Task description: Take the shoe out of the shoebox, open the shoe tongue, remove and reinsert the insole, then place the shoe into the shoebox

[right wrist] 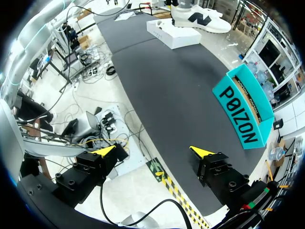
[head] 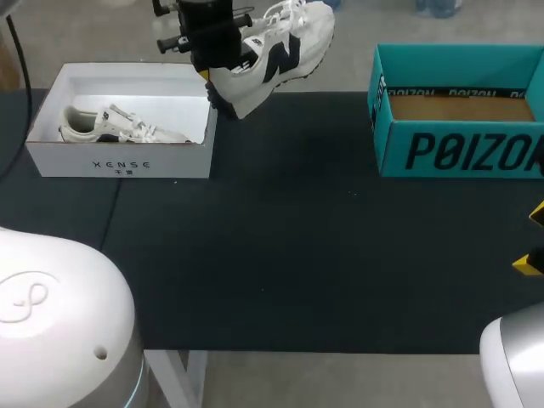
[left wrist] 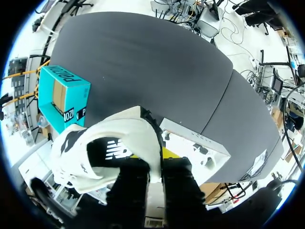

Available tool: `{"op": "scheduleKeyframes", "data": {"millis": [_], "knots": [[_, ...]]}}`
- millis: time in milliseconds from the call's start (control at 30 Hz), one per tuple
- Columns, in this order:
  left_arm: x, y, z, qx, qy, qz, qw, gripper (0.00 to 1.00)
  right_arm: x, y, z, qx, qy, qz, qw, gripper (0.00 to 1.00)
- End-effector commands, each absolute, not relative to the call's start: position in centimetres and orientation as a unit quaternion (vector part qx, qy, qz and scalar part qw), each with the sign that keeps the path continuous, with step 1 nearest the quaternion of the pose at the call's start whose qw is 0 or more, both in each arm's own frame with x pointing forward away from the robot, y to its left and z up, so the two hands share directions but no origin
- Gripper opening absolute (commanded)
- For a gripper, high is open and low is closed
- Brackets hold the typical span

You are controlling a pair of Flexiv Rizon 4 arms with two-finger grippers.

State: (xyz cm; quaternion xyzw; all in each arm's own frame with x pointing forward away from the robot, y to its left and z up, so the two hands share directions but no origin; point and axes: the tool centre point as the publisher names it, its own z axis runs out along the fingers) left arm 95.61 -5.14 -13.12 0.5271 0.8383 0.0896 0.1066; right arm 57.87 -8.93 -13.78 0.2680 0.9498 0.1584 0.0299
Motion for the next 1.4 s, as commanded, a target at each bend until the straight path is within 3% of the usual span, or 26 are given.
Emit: {"op": "scheduleKeyframes", "data": {"millis": [33, 333, 500, 867, 1400], "knots": [[95.5, -4.9, -13.1, 0.529, 0.837, 0.087, 0.113, 0.00, 58.2, -8.8, -13.5, 0.268, 0.950, 0.155, 0.026, 1.00], [95.5, -4.9, -13.1, 0.529, 0.837, 0.087, 0.113, 0.00, 58.2, -8.8, -13.5, 0.268, 0.950, 0.155, 0.026, 1.00], [99.2, -2.6, -11.6, 0.624, 0.762, 0.141, 0.099, 0.00, 58.2, -8.8, -13.5, 0.268, 0.950, 0.155, 0.026, 1.00], [105.3, 3.5, -11.6, 0.748, 0.643, 0.152, 0.067, 0.00, 58.2, -8.8, -13.5, 0.268, 0.950, 0.155, 0.026, 1.00], [112.8, 14.5, -12.6, 0.767, 0.624, 0.148, 0.024, 0.00, 58.2, -8.8, -13.5, 0.268, 0.950, 0.155, 0.026, 1.00]]}}
